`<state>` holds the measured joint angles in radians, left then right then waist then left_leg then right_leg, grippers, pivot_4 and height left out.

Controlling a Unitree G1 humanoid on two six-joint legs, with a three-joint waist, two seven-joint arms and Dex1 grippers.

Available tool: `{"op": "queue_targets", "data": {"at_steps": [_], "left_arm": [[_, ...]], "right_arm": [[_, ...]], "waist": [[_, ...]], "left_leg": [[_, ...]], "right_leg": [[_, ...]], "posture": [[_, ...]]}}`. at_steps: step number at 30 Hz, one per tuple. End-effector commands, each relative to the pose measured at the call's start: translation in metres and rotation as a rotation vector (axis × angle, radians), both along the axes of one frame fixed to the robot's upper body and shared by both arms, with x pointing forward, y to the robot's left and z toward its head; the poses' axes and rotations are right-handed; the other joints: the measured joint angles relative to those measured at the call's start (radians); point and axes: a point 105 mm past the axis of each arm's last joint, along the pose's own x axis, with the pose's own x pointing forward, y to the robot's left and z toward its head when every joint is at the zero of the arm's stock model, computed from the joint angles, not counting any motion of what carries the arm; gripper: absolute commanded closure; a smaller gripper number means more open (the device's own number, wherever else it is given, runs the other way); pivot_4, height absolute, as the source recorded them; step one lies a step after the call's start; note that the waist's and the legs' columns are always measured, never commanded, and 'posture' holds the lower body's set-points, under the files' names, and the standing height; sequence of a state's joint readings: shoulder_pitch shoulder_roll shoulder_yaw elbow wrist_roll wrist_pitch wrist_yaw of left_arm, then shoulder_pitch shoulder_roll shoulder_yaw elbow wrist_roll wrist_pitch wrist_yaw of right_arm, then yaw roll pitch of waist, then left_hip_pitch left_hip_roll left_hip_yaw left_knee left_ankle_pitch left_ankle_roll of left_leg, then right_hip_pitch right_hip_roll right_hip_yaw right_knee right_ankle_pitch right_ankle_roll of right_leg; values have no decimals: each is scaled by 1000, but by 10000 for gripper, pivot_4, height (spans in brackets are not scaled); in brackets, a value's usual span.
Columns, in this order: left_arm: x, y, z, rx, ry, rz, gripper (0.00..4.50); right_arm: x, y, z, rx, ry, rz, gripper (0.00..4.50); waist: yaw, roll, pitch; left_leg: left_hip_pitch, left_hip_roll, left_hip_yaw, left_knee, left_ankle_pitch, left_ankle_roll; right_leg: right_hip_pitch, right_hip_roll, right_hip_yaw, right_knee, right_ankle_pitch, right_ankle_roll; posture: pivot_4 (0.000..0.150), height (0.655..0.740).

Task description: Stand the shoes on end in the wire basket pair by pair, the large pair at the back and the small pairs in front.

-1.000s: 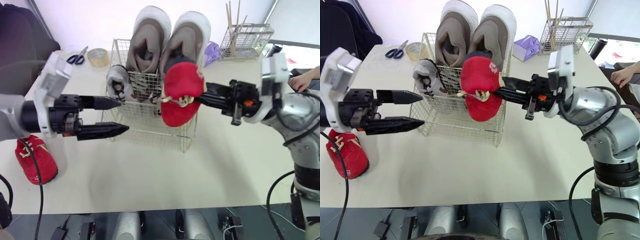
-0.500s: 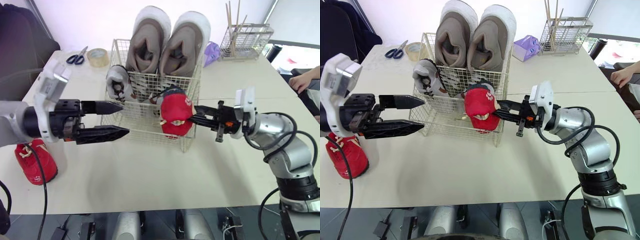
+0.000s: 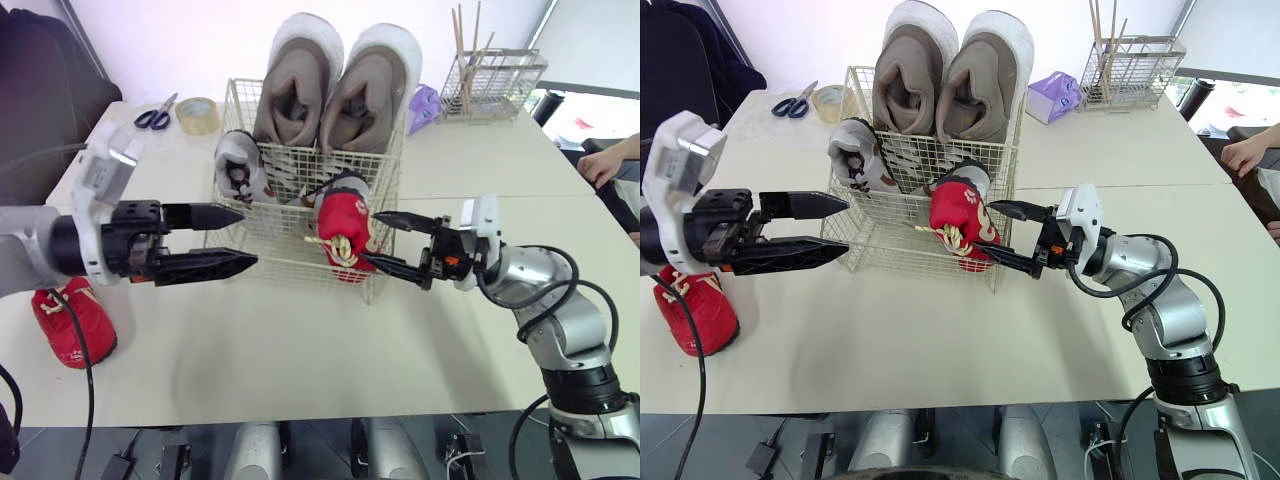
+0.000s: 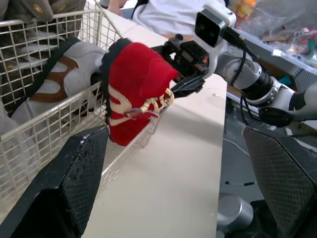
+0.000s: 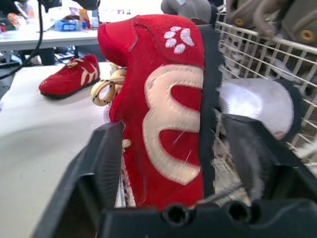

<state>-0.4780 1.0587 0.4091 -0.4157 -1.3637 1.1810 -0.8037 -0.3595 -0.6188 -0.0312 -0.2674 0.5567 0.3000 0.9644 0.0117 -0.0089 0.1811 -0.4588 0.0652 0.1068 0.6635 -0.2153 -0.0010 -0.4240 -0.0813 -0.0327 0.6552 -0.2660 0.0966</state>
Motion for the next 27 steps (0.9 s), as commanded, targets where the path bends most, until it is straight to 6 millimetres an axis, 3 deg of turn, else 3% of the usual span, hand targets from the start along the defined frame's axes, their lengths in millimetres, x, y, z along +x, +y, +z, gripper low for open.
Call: {"op": "queue_targets", "data": {"at_steps": [1,15,19,23,27], "left_arm": [[1,1,5,-6,-34,1,0],[3,7,8,-10,-49,9,0],[2,16,20,-49,-51,47,0],[3,43,28,-47,-35,159,0],[4,68,28,-16,-29,287,0]], "right_arm": [[-7,-7,15,-17,-52,-14,12170],[-15,-8,31,-9,2,20,12170],[-20,-9,54,56,61,85,12170],[-31,-9,90,84,94,202,12170],[-43,2,98,5,106,301,739]], "waist": [[0,0,0],[-1,0,0],[-2,0,0],[-4,0,0],[-8,0,0]], "left_leg": [[0,0,0,0,0,0],[0,0,0,0,0,0],[0,0,0,0,0,0],[0,1,0,0,0,0],[0,1,0,-2,0,0]], "right_leg": [[0,0,0,0,0,0],[0,0,0,0,0,0],[0,0,0,0,0,0],[-1,0,0,0,0,0],[-2,0,0,0,-2,-3]], "posture": [[1500,7400],[1500,7400],[1500,7400],[1500,7400],[1500,7400]]}}
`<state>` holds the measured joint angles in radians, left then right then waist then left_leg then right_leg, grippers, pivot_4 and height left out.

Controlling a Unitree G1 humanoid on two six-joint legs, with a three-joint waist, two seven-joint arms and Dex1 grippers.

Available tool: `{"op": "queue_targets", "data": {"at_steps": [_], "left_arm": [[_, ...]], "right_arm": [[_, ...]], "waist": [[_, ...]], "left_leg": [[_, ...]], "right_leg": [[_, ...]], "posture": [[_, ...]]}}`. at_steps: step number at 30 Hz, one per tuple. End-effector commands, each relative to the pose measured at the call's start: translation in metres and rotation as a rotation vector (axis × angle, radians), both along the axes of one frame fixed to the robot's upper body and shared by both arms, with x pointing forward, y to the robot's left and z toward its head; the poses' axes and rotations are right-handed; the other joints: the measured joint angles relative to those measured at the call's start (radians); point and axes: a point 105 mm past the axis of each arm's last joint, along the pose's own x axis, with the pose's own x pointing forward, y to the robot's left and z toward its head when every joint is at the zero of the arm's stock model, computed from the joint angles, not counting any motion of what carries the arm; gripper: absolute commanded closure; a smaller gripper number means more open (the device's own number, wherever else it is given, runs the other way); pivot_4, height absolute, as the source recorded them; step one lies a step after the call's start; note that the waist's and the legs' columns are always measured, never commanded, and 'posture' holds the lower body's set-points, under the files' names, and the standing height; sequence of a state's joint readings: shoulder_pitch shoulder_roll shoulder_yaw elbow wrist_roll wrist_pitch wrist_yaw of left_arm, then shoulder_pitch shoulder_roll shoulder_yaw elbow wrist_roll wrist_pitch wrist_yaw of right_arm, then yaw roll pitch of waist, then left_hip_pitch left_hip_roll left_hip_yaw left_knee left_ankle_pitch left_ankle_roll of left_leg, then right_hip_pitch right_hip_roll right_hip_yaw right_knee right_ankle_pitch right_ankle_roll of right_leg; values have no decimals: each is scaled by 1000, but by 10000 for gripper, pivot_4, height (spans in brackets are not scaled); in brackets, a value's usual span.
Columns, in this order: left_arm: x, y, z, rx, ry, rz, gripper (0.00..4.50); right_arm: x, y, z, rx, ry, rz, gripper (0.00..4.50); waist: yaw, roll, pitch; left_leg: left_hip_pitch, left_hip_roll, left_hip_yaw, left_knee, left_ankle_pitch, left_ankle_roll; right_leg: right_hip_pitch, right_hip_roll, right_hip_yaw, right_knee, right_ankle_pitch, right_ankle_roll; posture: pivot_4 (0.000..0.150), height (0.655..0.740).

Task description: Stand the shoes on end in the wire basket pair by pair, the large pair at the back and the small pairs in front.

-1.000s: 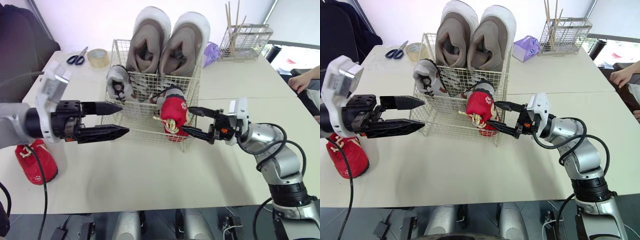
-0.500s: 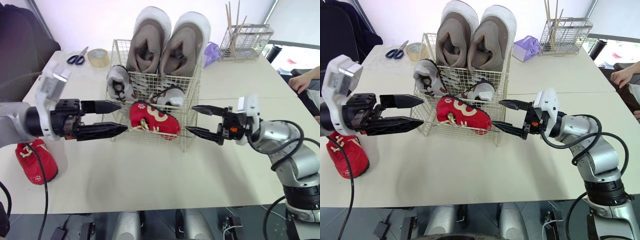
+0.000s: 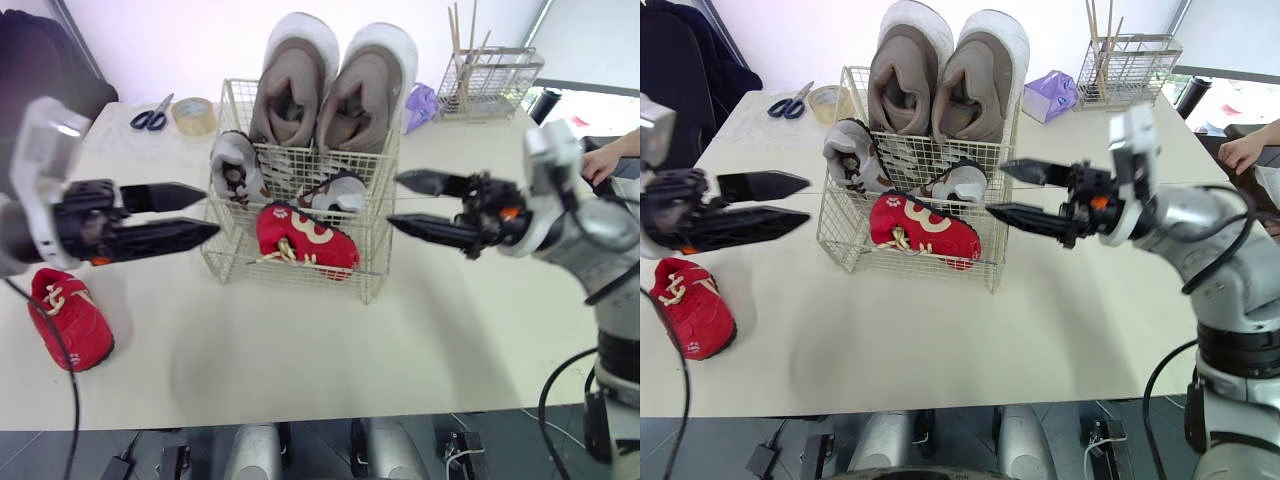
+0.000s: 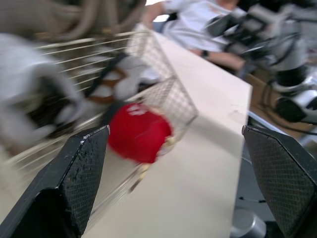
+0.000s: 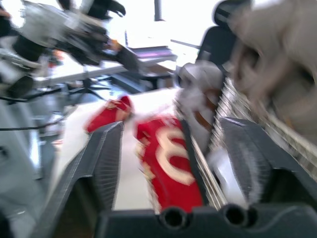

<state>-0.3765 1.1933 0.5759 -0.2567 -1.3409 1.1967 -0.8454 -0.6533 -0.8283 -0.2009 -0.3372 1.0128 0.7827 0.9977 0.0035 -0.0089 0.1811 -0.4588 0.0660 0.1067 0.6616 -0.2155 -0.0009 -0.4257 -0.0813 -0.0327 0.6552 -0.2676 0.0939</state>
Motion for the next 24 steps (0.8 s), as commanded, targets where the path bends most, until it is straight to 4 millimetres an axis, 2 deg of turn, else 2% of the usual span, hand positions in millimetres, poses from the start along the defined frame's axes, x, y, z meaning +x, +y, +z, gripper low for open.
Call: {"op": "queue_targets", "data": {"at_steps": [1,4,9,11,14,18,21,24], "left_arm": [[-1,24,9,25,-45,123,0],[0,58,-4,73,-2,281,0],[-8,150,-20,81,118,672,0],[-18,176,-29,74,210,776,0],[-32,196,-48,47,317,840,0],[-47,199,-70,-49,391,833,0],[-58,210,-92,-121,436,871,0],[-66,218,-115,-167,473,902,0]], "right_arm": [[-12,11,7,-36,-8,94,739],[-17,19,16,-59,2,142,739],[-34,18,24,-201,73,262,739],[-40,15,26,-278,91,299,739],[-48,15,30,-344,98,370,739],[-55,24,34,-377,74,463,739],[-49,41,31,-390,10,464,739],[-34,61,31,-367,-25,410,739]], "waist": [[1,0,0],[-4,0,0],[-18,0,0],[-20,0,0],[-22,-1,-1],[-26,-1,-1],[-35,-3,-2],[-50,-3,-3]], "left_leg": [[0,0,0,0,0,0],[0,0,0,0,0,0],[-1,1,1,-3,0,0],[-1,1,1,-5,0,-1],[-1,1,3,-11,-2,-3],[-1,0,8,-14,-2,-4],[-2,1,10,-15,-2,-4],[-2,1,9,-16,-2,-4]], "right_leg": [[0,0,0,0,0,0],[-1,-1,0,0,0,-1],[-4,-2,0,-1,0,-1],[-9,-3,0,-3,0,-2],[-12,-7,0,-7,1,-4],[-17,-16,0,-7,2,-4],[-19,-17,0,-7,2,-5],[-19,-18,-1,-6,2,-5]], "posture": [[1500,7400],[1500,7400],[1500,7400],[1500,7400],[1500,7400],[1500,7400],[1500,7400],[1500,7400]]}}
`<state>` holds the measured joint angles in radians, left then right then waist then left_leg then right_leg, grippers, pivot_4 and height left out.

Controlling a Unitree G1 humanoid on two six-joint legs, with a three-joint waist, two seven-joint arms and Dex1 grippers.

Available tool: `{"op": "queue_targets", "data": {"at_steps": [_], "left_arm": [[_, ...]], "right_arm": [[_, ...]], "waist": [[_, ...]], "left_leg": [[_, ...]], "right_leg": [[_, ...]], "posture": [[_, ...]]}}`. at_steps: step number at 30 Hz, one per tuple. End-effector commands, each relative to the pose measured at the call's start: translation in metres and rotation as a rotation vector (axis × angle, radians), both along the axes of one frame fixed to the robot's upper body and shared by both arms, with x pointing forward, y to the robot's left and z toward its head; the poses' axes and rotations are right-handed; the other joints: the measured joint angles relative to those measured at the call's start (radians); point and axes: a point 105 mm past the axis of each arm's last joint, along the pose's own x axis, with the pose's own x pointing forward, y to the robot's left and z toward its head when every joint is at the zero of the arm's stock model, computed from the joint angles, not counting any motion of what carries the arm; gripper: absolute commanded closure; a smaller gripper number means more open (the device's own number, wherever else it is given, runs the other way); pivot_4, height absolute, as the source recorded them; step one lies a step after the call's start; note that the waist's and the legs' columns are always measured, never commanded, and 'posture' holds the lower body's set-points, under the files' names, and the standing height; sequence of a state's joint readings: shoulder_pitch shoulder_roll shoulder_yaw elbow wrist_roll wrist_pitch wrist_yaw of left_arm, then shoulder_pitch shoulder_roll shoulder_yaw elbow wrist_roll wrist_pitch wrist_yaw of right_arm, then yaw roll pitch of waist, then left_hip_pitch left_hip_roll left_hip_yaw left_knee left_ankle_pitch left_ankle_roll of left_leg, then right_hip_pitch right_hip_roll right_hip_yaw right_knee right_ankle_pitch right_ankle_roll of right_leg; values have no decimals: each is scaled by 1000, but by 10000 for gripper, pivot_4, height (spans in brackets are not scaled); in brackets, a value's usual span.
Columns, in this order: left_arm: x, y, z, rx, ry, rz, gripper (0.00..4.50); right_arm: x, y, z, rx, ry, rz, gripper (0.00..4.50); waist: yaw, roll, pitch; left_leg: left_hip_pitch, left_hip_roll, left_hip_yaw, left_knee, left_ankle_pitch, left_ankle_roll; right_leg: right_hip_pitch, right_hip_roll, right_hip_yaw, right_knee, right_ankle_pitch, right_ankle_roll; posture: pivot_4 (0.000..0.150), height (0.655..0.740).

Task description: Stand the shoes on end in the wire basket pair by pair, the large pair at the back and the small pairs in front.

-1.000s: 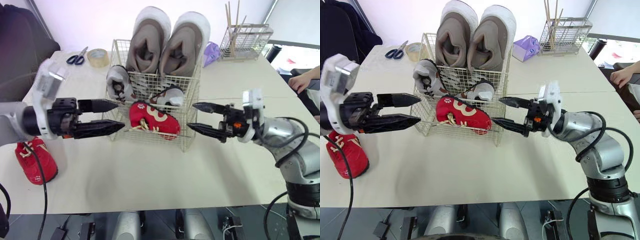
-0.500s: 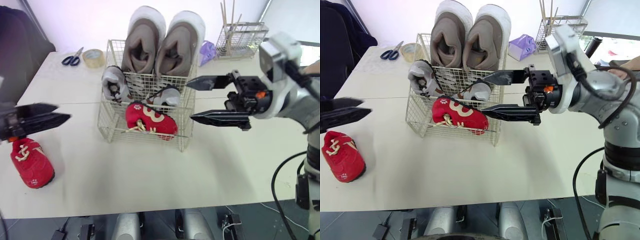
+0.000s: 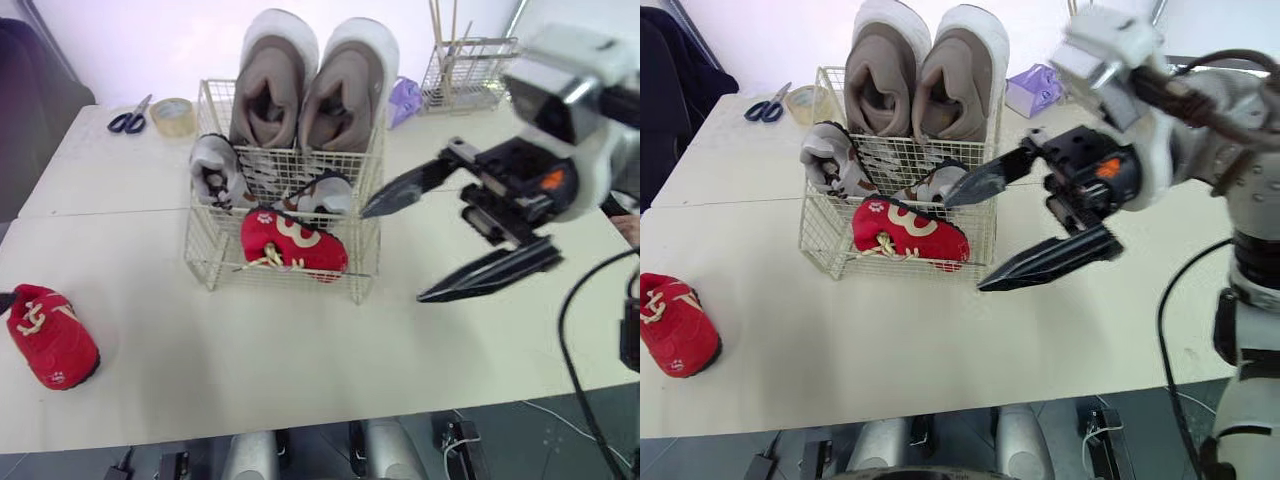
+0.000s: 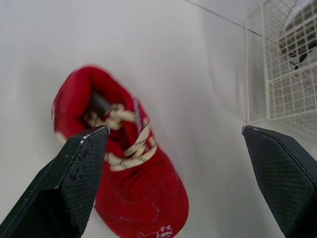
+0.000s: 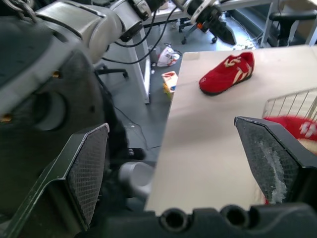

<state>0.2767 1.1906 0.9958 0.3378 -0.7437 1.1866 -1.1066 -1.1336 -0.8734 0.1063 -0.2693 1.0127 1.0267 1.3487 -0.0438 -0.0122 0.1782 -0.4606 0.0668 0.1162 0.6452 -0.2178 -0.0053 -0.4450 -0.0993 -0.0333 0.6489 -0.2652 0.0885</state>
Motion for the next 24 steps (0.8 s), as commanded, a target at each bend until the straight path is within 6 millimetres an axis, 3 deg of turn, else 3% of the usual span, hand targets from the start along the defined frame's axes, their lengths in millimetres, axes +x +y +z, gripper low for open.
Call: {"op": "queue_targets", "data": {"at_steps": [1,8,12,19,24], "left_arm": [[-6,9,-8,-12,-27,38,0],[-16,24,-32,-30,-25,112,0],[-17,23,-56,-60,8,110,0],[-28,48,-66,-87,-16,235,0],[-25,44,-79,-122,-12,224,0]], "right_arm": [[10,15,5,23,-74,-52,739],[11,17,6,1,-86,-66,739],[14,13,2,-26,-101,-75,739],[21,7,2,-29,-111,-123,739],[23,1,5,-40,-113,-154,739]], "waist": [[-3,-1,-1],[-2,-3,-2],[-2,-5,-4],[-2,-8,-6],[0,-8,-6]], "left_leg": [[0,0,0,0,0,0],[-1,-4,2,-1,0,0],[-1,-3,3,-1,0,0],[-1,-1,7,-2,0,0],[-1,-1,13,-2,-1,2]], "right_leg": [[-1,-2,-1,0,0,-1],[-2,-21,-23,0,4,-6],[-2,-23,-29,-1,5,-7],[-5,-24,-34,0,5,-7],[-8,-27,-36,1,7,-6]], "posture": [[1500,7400],[1500,7400],[1500,7400],[1500,7400],[1500,7400]]}}
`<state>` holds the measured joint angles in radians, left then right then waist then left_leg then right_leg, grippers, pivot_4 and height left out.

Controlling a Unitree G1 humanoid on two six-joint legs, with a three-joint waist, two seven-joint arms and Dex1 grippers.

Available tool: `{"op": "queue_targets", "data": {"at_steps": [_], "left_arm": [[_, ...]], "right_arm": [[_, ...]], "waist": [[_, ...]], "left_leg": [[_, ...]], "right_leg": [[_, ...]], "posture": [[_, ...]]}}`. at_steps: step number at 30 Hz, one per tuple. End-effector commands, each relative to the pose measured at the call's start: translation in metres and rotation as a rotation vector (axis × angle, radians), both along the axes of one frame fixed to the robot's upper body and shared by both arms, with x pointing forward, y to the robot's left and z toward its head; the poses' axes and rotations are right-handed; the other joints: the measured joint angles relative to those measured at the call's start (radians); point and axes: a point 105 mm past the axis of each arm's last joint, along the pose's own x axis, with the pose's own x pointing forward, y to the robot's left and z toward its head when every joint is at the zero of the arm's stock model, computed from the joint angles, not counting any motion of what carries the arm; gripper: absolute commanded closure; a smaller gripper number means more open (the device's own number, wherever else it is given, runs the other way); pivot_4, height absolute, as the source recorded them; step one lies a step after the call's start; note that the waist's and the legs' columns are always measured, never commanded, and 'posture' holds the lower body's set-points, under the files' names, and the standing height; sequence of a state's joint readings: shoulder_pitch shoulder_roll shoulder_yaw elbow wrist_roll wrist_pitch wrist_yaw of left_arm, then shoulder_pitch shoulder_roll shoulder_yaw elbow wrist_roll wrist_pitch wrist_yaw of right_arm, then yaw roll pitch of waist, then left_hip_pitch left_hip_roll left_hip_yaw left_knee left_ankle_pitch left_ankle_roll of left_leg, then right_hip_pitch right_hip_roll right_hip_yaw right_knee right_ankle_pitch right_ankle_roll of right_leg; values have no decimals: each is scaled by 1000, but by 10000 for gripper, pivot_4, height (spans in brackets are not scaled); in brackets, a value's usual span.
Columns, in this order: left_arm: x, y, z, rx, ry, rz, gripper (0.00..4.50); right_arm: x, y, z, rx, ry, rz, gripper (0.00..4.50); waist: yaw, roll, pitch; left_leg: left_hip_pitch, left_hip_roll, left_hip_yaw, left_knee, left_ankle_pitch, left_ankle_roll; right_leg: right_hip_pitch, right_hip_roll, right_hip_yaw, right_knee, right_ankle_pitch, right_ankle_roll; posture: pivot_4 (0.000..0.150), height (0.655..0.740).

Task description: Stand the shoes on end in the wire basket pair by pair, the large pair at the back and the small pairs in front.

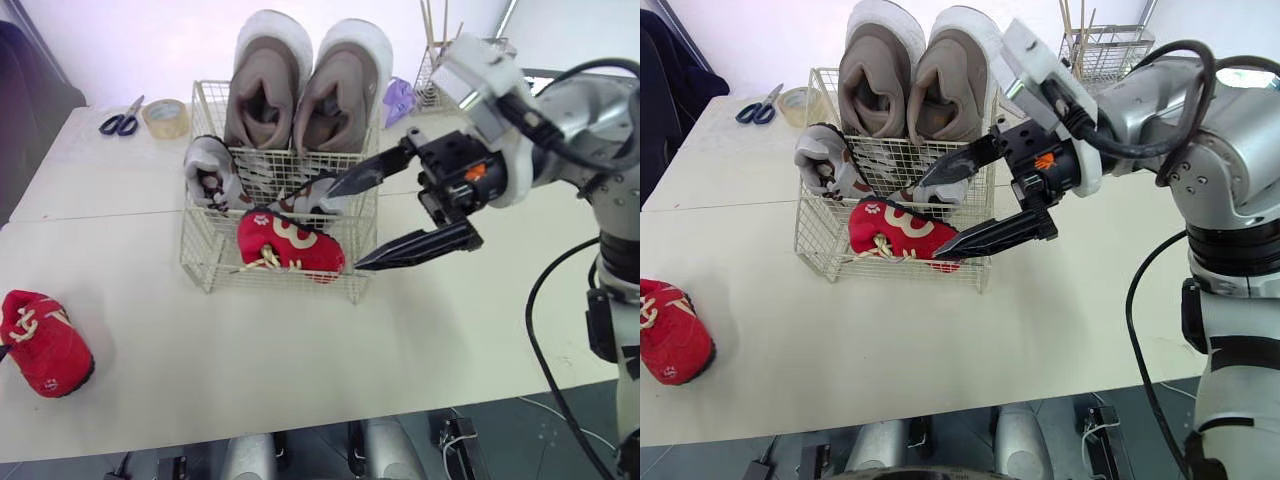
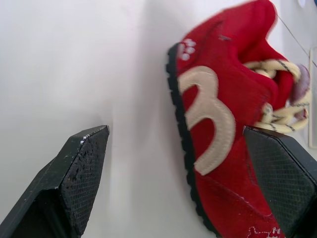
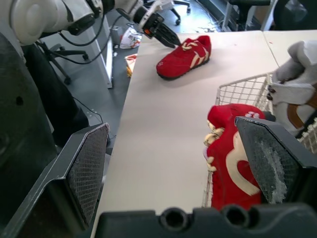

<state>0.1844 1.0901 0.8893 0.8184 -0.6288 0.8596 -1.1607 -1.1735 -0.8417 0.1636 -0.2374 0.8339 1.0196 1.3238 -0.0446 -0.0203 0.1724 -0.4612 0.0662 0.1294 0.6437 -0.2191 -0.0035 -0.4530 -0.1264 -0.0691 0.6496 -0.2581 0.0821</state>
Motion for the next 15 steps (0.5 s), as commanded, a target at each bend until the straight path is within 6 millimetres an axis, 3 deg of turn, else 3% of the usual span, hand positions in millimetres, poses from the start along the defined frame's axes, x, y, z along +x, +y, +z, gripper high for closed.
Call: {"op": "queue_targets", "data": {"at_steps": [1,10,15], "left_arm": [[7,-4,-6,-7,-5,-27,0],[53,-45,-46,-75,26,-174,0],[69,-59,-61,-84,76,-210,0]], "right_arm": [[-1,-6,11,10,-41,-20,739],[-6,-17,11,-62,-42,-33,739],[-4,-18,10,-64,-51,-63,739]], "waist": [[2,0,0],[51,18,-10],[79,32,-18]], "left_leg": [[0,0,1,0,0,0],[0,-2,7,5,-2,3],[2,-2,8,8,-2,7]], "right_leg": [[0,-1,-1,0,1,0],[1,-6,-12,0,5,3],[6,-7,-15,0,6,4]], "posture": [[1500,7400],[1500,7400],[1500,7400]]}}
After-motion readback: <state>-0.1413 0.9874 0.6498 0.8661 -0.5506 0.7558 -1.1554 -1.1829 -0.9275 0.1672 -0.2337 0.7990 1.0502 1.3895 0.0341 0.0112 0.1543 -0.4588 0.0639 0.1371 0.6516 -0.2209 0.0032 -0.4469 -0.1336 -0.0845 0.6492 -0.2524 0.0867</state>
